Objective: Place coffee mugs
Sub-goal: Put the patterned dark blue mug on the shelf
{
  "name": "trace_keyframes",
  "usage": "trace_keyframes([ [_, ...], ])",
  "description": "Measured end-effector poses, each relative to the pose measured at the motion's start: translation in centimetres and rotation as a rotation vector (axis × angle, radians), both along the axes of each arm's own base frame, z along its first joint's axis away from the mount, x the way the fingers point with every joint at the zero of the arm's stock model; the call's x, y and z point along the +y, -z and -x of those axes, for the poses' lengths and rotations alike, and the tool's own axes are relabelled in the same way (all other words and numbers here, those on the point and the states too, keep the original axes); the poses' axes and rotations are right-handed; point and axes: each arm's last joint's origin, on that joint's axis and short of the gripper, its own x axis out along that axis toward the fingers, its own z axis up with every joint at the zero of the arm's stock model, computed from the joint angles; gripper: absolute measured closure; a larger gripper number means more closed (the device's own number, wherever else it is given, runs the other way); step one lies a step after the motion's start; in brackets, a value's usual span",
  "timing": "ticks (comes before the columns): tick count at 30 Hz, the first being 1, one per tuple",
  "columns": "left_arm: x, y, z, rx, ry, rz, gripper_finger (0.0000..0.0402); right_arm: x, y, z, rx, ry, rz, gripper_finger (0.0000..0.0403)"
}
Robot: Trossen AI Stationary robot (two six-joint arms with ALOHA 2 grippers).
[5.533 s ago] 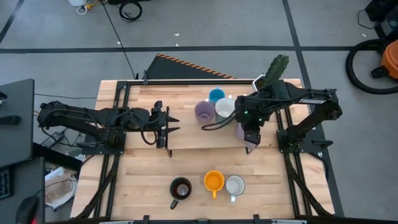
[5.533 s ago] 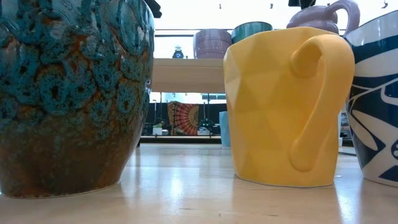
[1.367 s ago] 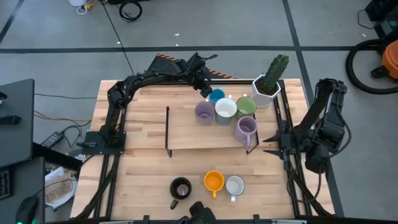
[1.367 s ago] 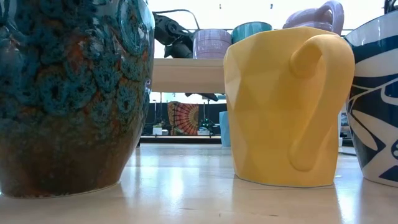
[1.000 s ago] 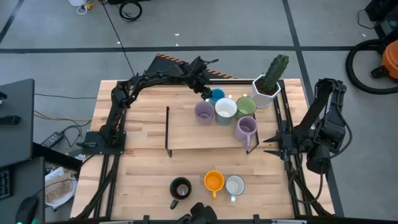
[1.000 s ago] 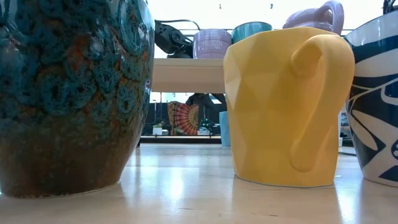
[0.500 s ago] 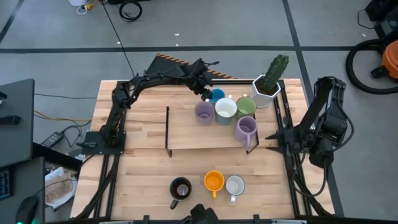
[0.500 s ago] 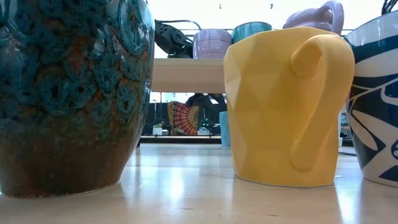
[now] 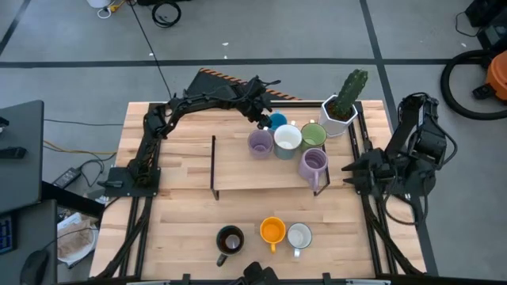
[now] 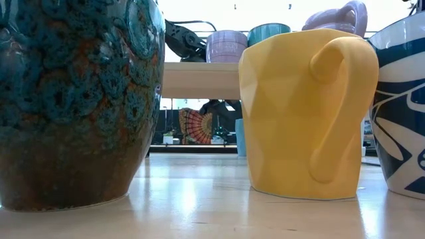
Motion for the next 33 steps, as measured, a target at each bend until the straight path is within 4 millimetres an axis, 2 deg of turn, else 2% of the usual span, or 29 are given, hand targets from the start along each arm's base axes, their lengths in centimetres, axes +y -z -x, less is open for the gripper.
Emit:
trace_keyframes([
  [11,-0.1,0.0,0.0,0.009,-0.003,0.002,0.0189,-1.4,-0.4,0.9,0.013,-0.022,-0.132,0.0227],
  [21,-0.2,0.1,-0.1,0.019,-0.013,-0.02,0.0189,-1.5,-0.4,0.9,0.02,-0.044,-0.115,0.0227],
  [33,2.5,0.1,1.7,0.005,-0.014,-0.001,0.0189,-1.6,-0.4,0.9,0.015,-0.042,-0.104,0.0227],
])
